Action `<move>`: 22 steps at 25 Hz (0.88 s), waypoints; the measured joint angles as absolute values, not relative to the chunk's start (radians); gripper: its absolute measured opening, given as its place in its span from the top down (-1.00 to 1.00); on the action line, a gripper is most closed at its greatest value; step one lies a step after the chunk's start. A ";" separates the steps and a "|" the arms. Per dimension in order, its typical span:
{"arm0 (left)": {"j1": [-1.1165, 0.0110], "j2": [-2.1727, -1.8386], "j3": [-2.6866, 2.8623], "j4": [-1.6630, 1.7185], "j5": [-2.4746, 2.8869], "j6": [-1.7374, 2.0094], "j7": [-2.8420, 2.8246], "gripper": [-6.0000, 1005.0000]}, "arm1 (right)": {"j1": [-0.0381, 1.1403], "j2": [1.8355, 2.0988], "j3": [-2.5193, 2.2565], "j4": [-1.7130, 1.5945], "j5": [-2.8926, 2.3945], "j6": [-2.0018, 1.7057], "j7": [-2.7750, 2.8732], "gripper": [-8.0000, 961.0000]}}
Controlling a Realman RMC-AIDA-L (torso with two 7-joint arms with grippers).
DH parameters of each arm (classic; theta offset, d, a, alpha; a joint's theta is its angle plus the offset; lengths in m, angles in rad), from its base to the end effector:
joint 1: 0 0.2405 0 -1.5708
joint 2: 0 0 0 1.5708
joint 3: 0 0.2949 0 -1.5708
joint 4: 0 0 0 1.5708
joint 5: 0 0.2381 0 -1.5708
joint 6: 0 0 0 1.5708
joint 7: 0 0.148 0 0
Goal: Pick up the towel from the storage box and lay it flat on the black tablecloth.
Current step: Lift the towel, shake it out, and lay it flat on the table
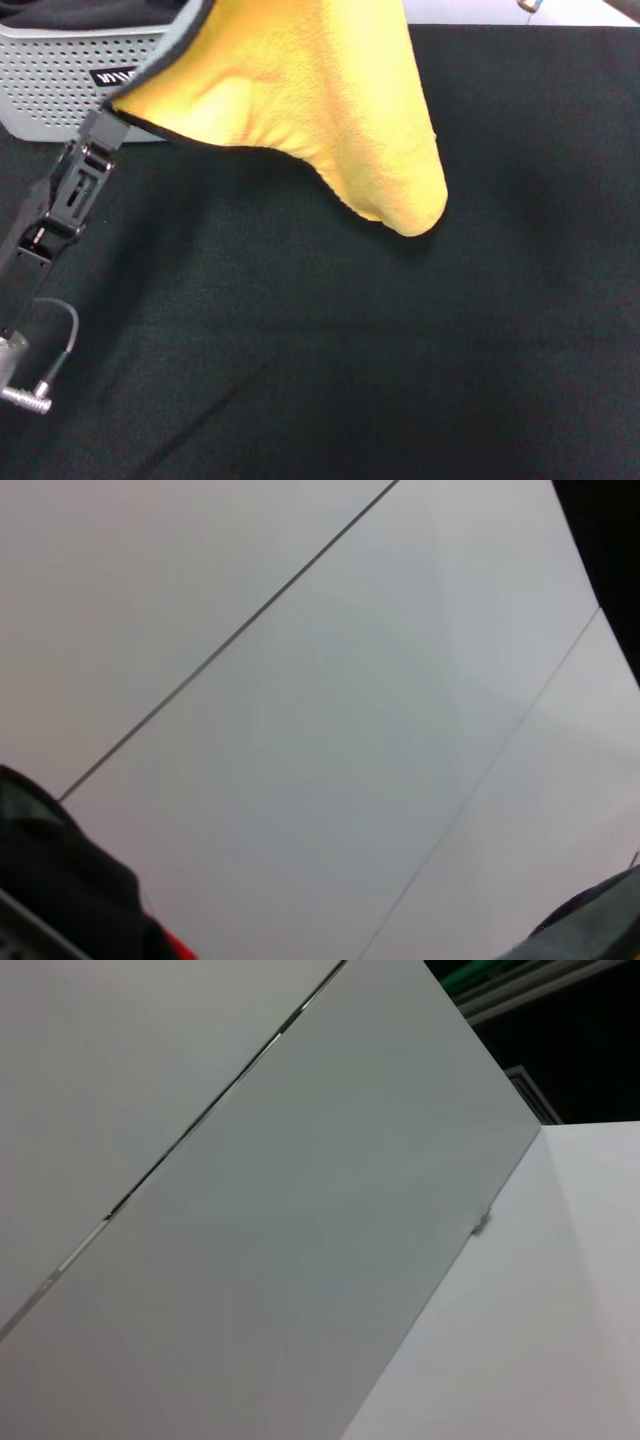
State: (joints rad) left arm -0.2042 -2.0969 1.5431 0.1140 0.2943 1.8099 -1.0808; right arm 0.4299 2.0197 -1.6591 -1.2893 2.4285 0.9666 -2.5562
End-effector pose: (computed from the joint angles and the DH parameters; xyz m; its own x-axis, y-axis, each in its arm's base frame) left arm -0.3563 0.2381 -0.0333 -0.0186 0.0774 0.9968 0.8009 -0.5956 0.0612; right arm 0.0632 0.3884 0.0140 0.4771 0.7113 -0.5162 0.0761 -0.6186 -0.7820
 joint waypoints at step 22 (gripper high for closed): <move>-0.254 -2.099 1.552 0.089 0.476 1.804 -0.884 0.03 | 0.417 2.022 -1.644 -1.313 2.376 0.912 -2.554 0.97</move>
State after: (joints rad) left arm -0.2545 -2.0985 1.5524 0.0887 0.4758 1.8043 -0.8844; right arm 0.4169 2.0218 -1.6441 -1.3130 2.3764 0.9124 -2.5538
